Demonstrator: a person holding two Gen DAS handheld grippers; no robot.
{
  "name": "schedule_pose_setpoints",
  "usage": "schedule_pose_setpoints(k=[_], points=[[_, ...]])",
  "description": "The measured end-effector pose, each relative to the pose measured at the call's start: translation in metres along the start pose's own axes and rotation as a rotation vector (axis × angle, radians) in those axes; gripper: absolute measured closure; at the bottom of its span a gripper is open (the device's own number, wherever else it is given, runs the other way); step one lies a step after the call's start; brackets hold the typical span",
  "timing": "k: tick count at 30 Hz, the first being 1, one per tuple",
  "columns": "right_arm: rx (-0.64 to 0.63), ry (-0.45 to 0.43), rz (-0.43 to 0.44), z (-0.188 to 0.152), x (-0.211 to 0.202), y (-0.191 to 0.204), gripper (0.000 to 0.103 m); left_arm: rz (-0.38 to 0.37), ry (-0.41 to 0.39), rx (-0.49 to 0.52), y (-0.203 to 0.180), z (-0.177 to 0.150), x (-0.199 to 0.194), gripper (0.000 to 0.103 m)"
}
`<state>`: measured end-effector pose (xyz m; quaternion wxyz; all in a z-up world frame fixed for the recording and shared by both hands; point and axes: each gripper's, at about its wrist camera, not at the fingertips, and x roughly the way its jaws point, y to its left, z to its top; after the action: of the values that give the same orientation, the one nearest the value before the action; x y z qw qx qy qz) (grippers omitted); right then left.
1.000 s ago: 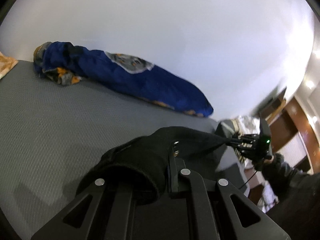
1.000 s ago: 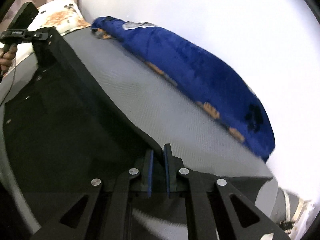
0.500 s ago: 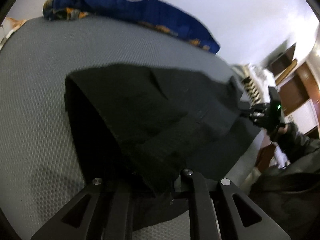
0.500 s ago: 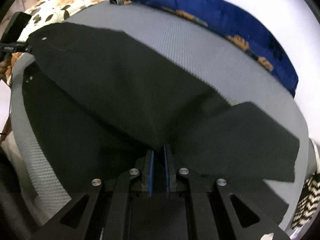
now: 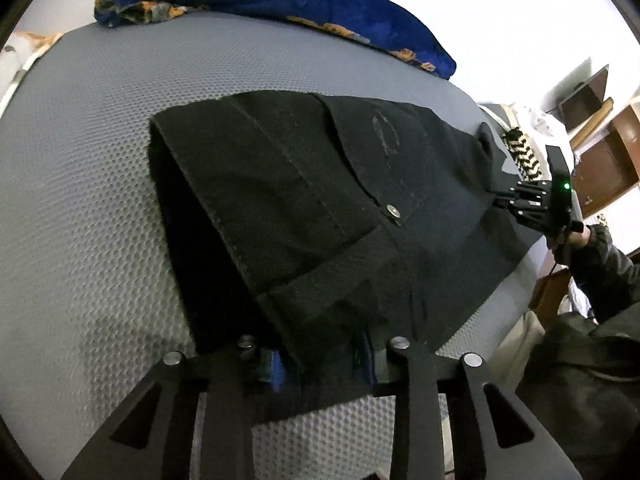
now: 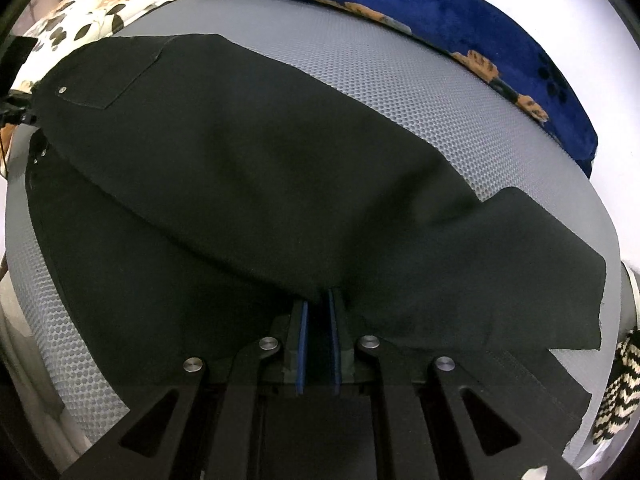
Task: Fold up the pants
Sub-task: 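Lay one trouser leg over the other with the left tool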
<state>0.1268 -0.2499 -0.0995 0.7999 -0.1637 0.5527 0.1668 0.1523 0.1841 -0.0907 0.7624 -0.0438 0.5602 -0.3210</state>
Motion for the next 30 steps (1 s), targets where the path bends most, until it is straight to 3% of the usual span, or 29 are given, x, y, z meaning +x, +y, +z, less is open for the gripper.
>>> schedule_pose_setpoints(k=[1, 3, 5, 9, 11, 16, 21, 22, 25, 30], points=[[0.005, -0.002, 0.003, 0.000, 0.000, -0.001, 0.094, 0.017, -0.002, -0.009, 0.000, 0.000, -0.003, 0.047], [0.008, -0.005, 0.005, 0.001, 0.001, -0.001, 0.094, 0.089, -0.008, -0.044, 0.003, -0.006, -0.013, 0.023], [0.005, -0.011, 0.003, 0.002, 0.000, 0.000, 0.094, 0.079, -0.056, -0.098, 0.009, -0.015, -0.031, 0.023], [0.011, -0.024, 0.007, 0.004, 0.000, -0.002, 0.093, -0.064, -0.152, -0.342, 0.023, -0.031, -0.058, 0.023], [0.014, -0.029, 0.011, 0.004, -0.001, -0.003, 0.093, -0.121, -0.189, -0.424, 0.021, -0.038, -0.060, 0.025], [0.010, -0.035, 0.007, 0.003, -0.002, -0.002, 0.093, -0.189, -0.157, -0.593, 0.019, -0.043, -0.034, 0.038], [0.022, -0.045, 0.006, 0.001, -0.002, -0.002, 0.093, -0.159, -0.153, -0.706, 0.026, -0.038, -0.009, 0.042], [0.025, -0.046, 0.006, 0.001, -0.003, -0.002, 0.093, -0.154, -0.157, -0.724, 0.029, -0.038, -0.007, 0.050], [0.034, -0.058, -0.012, 0.001, -0.008, 0.000, 0.095, -0.131, -0.170, -0.719, 0.033, -0.032, -0.006, 0.079], [0.026, -0.094, -0.026, -0.007, -0.046, 0.011, 0.096, -0.119, -0.163, -0.608, 0.029, -0.021, -0.021, 0.082]])
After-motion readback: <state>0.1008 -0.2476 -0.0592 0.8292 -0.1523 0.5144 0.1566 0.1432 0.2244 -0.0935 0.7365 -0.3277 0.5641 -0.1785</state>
